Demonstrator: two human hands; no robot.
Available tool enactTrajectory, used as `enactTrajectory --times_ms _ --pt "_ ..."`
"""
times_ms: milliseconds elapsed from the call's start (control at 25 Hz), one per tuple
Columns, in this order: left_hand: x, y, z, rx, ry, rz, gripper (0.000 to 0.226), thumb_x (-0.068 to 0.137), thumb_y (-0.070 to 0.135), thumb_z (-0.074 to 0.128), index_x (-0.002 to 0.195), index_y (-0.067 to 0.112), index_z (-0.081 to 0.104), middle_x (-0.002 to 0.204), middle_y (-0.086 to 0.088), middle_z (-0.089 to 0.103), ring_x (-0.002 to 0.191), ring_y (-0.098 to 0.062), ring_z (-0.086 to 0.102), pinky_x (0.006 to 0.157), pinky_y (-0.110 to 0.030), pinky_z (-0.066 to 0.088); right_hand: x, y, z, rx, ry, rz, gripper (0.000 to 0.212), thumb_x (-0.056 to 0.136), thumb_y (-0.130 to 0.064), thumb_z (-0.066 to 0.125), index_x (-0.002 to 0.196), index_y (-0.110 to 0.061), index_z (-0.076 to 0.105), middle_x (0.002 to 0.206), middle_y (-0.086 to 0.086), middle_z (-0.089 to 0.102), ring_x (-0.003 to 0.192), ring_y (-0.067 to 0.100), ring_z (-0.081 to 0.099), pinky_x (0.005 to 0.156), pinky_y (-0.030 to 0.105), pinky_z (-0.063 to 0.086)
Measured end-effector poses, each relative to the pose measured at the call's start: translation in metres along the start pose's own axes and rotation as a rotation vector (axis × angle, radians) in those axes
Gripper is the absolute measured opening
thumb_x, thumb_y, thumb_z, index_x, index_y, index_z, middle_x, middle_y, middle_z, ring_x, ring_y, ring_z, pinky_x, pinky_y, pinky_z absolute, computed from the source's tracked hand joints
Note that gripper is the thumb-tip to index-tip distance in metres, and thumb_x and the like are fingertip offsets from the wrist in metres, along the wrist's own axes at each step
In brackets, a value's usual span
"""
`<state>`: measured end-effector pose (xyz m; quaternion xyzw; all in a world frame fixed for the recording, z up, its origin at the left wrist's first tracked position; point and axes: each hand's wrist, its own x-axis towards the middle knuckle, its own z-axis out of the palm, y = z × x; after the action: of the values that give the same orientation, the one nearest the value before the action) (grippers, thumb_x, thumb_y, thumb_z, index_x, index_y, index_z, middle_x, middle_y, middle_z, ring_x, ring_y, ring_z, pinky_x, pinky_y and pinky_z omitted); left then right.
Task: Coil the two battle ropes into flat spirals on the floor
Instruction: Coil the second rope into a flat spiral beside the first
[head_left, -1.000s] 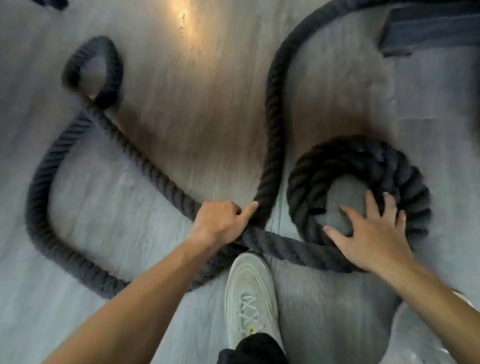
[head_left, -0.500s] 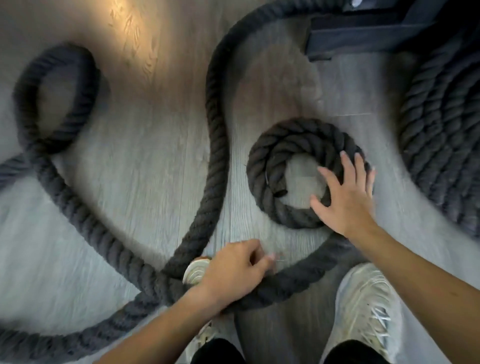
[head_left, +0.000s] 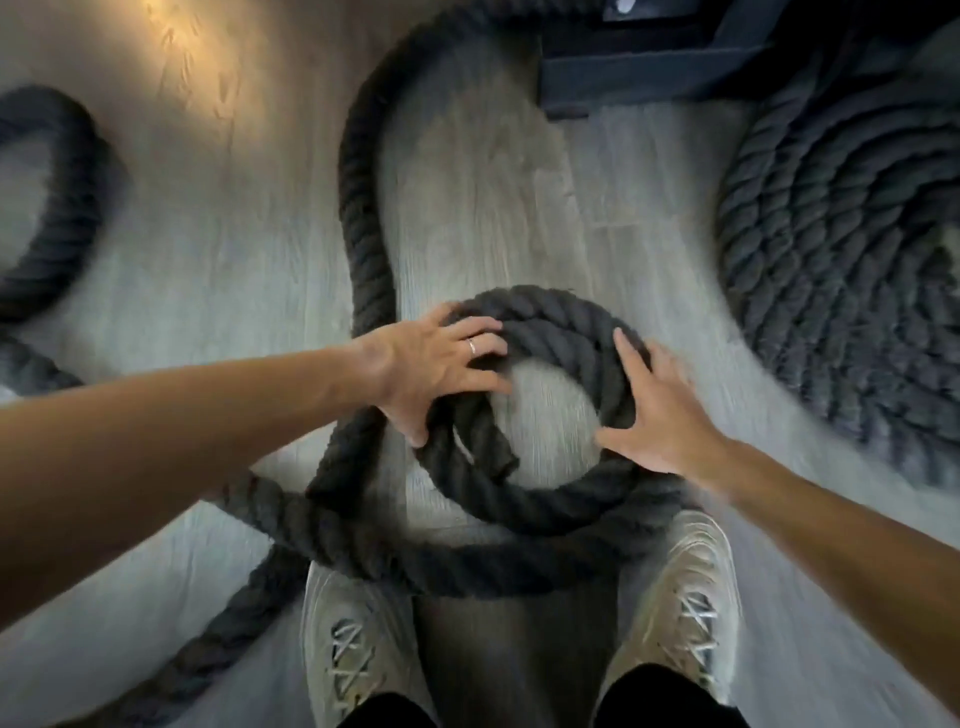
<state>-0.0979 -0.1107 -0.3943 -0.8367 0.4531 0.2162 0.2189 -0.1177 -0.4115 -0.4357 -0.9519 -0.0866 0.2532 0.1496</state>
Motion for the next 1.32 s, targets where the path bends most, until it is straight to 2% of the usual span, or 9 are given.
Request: enactTrajectory --times_ms 80,200,360,600,760,880,1040,1160,1320 --pt "0.004 0.002 0.001 0.117 -0.118 0.238 0.112 0.063 0.082 0.063 0.155 0.046 0.010 0.166 -0.002 0.004 0.154 -0.030 -0.013 0.120 -0.063 -0.005 0.019 -0.002 -0.014 -0.067 -0.087 -0.172 0.125 0.069 -0.047 0.079 0.157 -0.038 -0.009 0.163 0.008 0.004 0.148 0.032 0.010 0.120 0.045 0.022" --pt "0.011 0.003 0.009 0.151 -0.203 0.320 0.124 0.056 0.097 0.054 0.157 0.039 0.013 0.168 -0.005 0.011 0.156 -0.026 -0.009 0.118 -0.064 -0.012 0.034 -0.015 -0.020 -0.057 -0.133 -0.268 0.118 0.071 -0.044 0.080 0.158 -0.041 0.001 0.164 0.002 0.008 0.147 0.027 0.014 0.119 0.041 0.023" --pt "-0.007 -0.002 0.027 0.171 -0.096 0.276 0.122 0.064 0.101 0.022 0.157 0.024 0.021 0.161 -0.009 0.029 0.156 -0.026 -0.006 0.117 -0.067 -0.005 -0.005 -0.023 0.007 -0.098 0.180 -0.058 0.095 0.082 -0.055 0.065 0.158 -0.037 0.011 0.165 0.007 0.007 0.149 0.033 0.009 0.119 0.051 0.016" --pt "-0.026 0.001 0.033 0.184 -0.127 0.062 0.117 0.070 0.099 0.001 0.156 0.022 0.017 0.158 -0.012 0.031 0.154 -0.030 0.007 0.109 -0.066 0.021 -0.059 -0.068 0.040 0.197 0.183 0.282 0.105 0.083 -0.057 0.063 0.158 -0.029 -0.005 0.163 0.017 -0.014 0.148 0.044 0.003 0.117 0.059 0.014" --pt "-0.027 0.017 0.046 0.127 -0.012 -0.236 0.108 0.077 0.092 -0.001 0.145 0.018 0.039 0.144 -0.013 0.046 0.139 -0.031 0.035 0.100 -0.059 0.028 -0.035 -0.081 0.020 0.607 0.198 0.371 0.106 0.088 -0.053 0.064 0.158 -0.026 -0.010 0.163 0.016 0.014 0.145 0.038 0.024 0.115 0.054 0.026" --pt "-0.013 0.032 0.045 -0.011 0.036 -0.454 0.098 0.079 0.086 0.002 0.133 0.018 0.046 0.128 -0.009 0.054 0.119 -0.028 0.045 0.094 -0.053 0.034 -0.012 -0.084 0.006 0.923 0.121 0.371 0.104 0.084 -0.057 0.068 0.159 -0.026 0.003 0.160 0.003 0.031 0.143 0.027 0.036 0.113 0.044 0.035" --pt "0.006 0.054 0.030 -0.188 0.051 -0.663 0.109 0.073 0.086 -0.013 0.132 0.016 0.047 0.127 -0.007 0.057 0.114 -0.027 0.046 0.095 -0.052 0.033 0.007 -0.086 0.009 0.942 0.062 0.325 0.107 0.087 -0.044 0.069 0.158 -0.029 -0.009 0.162 0.001 0.027 0.145 0.024 0.034 0.116 0.040 0.033" --pt "0.008 0.068 0.021 -0.287 0.057 -0.752 0.110 0.071 0.095 -0.007 0.124 0.017 0.051 0.122 -0.004 0.058 0.112 -0.026 0.049 0.093 -0.050 0.033 0.013 -0.067 0.008 0.880 0.028 0.219 0.104 0.084 -0.032 0.067 0.157 -0.037 -0.007 0.158 0.000 0.034 0.140 0.022 0.040 0.114 0.042 0.037" --pt "0.032 0.101 -0.008 -0.430 -0.034 -0.777 0.107 0.075 0.096 0.006 0.125 0.014 0.054 0.111 -0.007 0.069 0.106 -0.027 0.062 0.101 -0.050 0.032 0.032 -0.031 -0.036 0.522 -0.204 0.015 0.105 0.079 -0.025 0.070 0.153 -0.050 -0.001 0.130 0.000 0.060 0.106 0.020 0.065 0.094 0.042 0.055"
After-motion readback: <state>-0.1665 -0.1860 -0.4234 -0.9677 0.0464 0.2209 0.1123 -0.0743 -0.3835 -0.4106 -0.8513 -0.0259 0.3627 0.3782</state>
